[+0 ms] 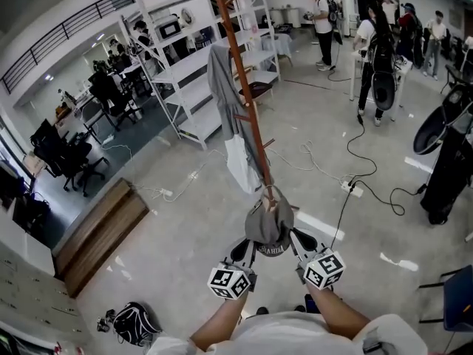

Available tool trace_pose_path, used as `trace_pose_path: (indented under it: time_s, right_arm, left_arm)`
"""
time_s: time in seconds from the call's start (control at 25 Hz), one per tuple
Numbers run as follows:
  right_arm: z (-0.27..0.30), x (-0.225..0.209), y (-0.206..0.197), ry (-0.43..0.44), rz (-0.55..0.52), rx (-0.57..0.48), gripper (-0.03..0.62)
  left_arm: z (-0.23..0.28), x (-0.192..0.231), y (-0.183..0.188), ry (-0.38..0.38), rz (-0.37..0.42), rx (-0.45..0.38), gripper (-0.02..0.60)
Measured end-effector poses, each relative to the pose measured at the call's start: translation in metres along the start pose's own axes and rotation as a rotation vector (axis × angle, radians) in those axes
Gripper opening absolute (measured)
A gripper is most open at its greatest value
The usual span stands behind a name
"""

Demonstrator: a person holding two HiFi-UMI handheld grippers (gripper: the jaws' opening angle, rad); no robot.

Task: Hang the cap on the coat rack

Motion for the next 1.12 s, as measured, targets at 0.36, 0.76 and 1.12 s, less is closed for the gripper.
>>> trace_pose_path:
  time_s: [0.36, 0.76, 1.12]
  right_arm:
    - [-0.033, -0.034, 0.005, -0.008, 0.022, -0.003, 0.028]
    - [-0.04, -0.045, 0.003, 0.006, 0.051, 0.002, 0.028]
    - [-0.037, -0.067, 0.007, -0.026, 0.043, 0.0, 0.028]
  left_arm:
    - [0.021, -0.038, -0.015, -0.011, -0.008, 0.019, 0.017]
    - [0.028, -0.046, -0.015, 0.002, -0.004, 0.011, 0.017]
    - [0.05, -0.043, -0.018, -0.04, -0.015, -0.007, 0.017]
Point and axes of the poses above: the fingertips, and each gripper's own axes: z forward along the fingers, x to its left, y out of its top, the point moved 5 cm from there along -z, backward along the fingers, and after that the axes turned 1 degree about -z, right-handed, at the moved point
